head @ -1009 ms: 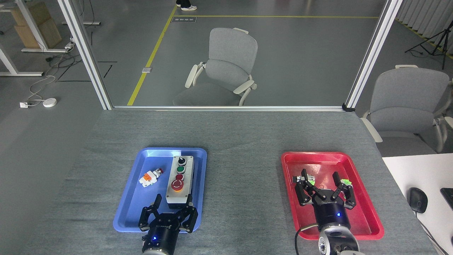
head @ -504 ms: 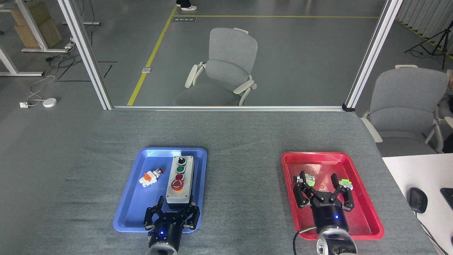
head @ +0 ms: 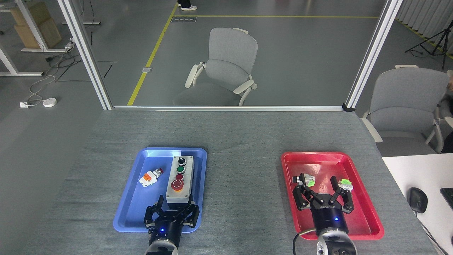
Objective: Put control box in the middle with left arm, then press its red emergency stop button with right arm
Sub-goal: 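Grasp the gray control box with the left gripper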
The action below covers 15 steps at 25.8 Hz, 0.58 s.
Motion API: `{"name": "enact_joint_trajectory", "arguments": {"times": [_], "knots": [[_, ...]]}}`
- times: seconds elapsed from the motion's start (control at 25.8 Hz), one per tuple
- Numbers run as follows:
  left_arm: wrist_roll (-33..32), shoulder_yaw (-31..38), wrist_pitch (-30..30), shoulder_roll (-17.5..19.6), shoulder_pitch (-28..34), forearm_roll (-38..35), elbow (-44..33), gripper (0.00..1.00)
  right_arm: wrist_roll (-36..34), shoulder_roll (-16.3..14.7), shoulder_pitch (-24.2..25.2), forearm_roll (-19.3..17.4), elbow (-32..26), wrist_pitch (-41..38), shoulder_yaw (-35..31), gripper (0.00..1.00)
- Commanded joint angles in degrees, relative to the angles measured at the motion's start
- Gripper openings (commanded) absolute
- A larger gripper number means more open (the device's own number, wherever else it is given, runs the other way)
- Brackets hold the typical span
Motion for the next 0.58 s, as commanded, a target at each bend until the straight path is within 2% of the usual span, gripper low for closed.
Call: {"name": "enact_joint_trajectory", "arguments": {"times": [0.0, 0.54], "knots": [[0.00, 0.01, 0.03, -1.17, -1.28, -0.06, 2.05, 0.98, 0.15, -0.40, 0.00, 0.02, 0.03, -0.09, 0.04, 0.99], [0.18, 0.01, 0.03, -5.30, -11.21, 0.99, 16.37, 0.98, 0.15, -0.13, 0.09, 0.02, -0.06, -0.09, 0.21, 0.99]]}}
